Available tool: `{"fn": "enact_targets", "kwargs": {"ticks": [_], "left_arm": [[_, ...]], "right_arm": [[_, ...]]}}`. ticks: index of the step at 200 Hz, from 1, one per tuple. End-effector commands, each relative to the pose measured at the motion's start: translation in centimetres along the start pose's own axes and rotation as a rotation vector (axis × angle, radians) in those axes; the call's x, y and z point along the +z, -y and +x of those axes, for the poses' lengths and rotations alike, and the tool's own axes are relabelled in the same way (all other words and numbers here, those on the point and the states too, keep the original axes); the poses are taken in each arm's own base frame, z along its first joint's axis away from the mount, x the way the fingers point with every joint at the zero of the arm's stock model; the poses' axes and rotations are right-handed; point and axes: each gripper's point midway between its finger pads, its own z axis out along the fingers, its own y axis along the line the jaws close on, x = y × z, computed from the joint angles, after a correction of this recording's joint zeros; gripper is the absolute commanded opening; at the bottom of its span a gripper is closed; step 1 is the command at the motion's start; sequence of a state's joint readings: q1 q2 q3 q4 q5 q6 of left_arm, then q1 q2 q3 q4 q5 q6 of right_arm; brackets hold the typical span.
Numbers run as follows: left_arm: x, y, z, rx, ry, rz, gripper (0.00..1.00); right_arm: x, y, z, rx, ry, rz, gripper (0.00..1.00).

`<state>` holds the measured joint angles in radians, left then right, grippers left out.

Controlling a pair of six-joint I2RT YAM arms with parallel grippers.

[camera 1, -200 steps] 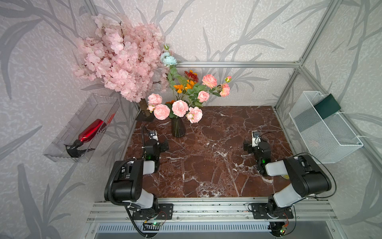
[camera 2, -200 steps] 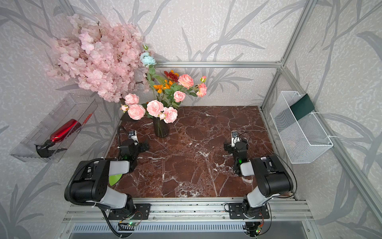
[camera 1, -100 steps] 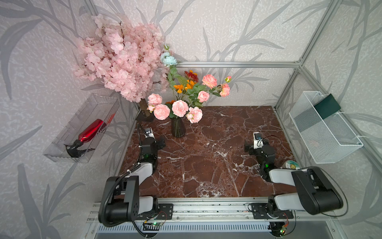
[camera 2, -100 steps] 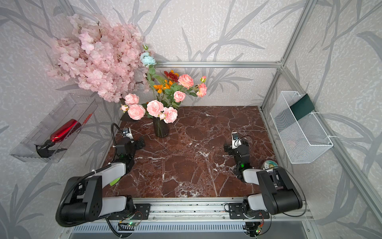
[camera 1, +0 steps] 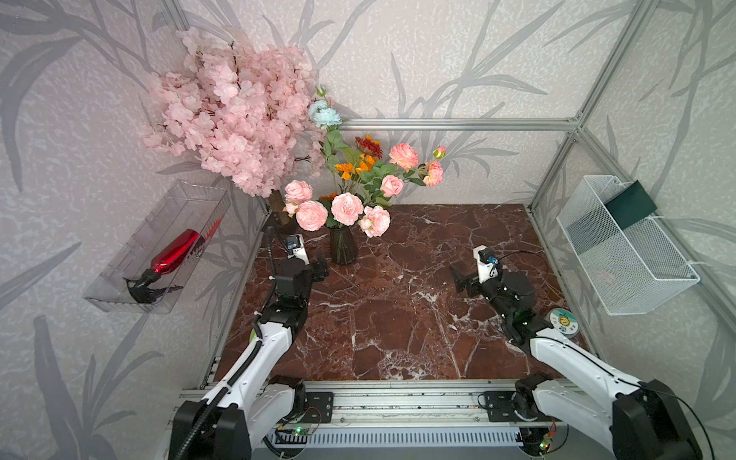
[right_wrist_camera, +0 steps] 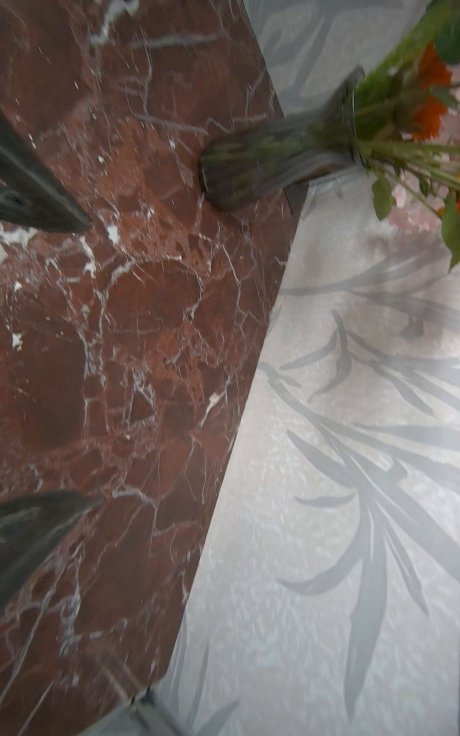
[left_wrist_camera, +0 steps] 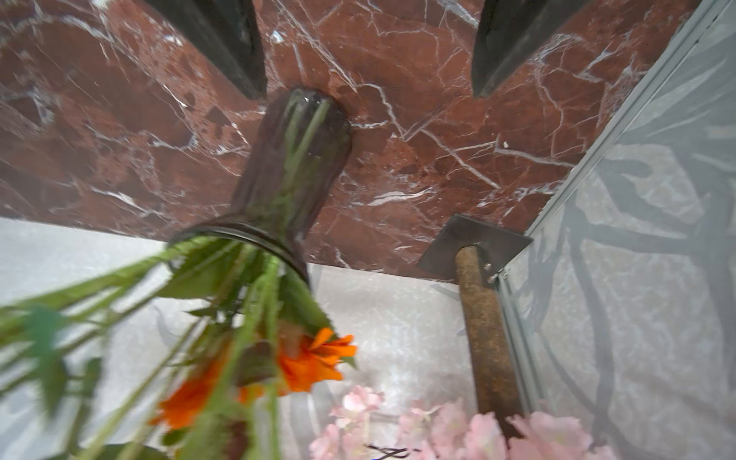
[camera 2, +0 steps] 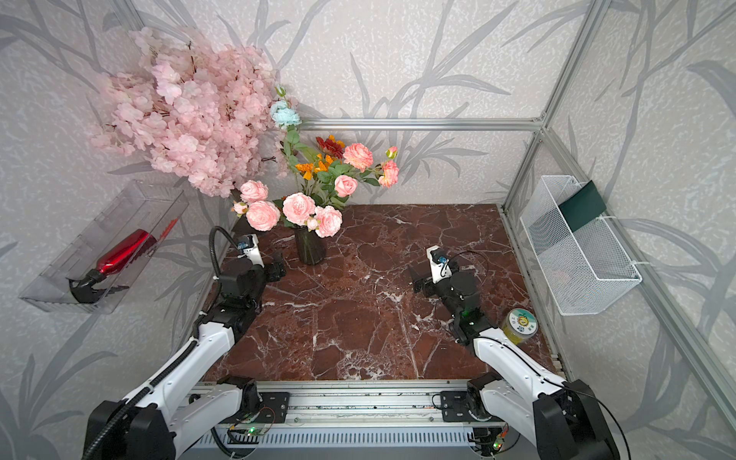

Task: Pick out pink flowers from the vase
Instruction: Pick up the flower from the vase.

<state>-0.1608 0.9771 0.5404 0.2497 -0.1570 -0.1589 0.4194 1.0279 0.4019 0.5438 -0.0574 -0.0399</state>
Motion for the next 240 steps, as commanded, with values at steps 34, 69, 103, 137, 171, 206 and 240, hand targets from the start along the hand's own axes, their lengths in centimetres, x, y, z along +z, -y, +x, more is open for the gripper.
{"fn": "enact_targets", "kwargs": {"ticks": [34, 69, 103, 137, 171, 206, 240], "left_arm": [[-1.5, 2.3, -0.5, 0.074, 0.156, 0.139, 0.58], [-2.0, 2.9, -1.0, 0.146, 0.219, 0.169, 0.48], [-1.7, 4.8, -1.2, 0.260, 0.289, 0.254, 0.44], [-0.4, 5.4, -2.5, 0.319, 0.350, 0.250, 0.38], [1.0, 5.9, -3.7, 0.377, 0.366, 0.229, 0.32], [2.4, 6.8, -4.5, 0.445, 0.369, 0.235, 0.32], [3.5, 7.6, -5.1, 0.488, 0.375, 0.245, 0.35]], "right_arm": [[0.2, -11.2, -3.7, -0.051, 0.099, -0.273, 0.99], [0.2, -15.8, -5.9, -0.020, 0.210, -0.357, 0.99], [0.3, -19.0, -6.4, 0.028, 0.293, -0.423, 0.99], [-0.1, -20.9, -6.3, 0.069, 0.352, -0.442, 0.99], [-1.1, -22.2, -5.8, 0.067, 0.370, -0.448, 0.99], [-1.4, -22.4, -5.5, 0.086, 0.373, -0.454, 0.99], [-1.5, -22.2, -5.4, 0.088, 0.372, -0.448, 0.99]]}}
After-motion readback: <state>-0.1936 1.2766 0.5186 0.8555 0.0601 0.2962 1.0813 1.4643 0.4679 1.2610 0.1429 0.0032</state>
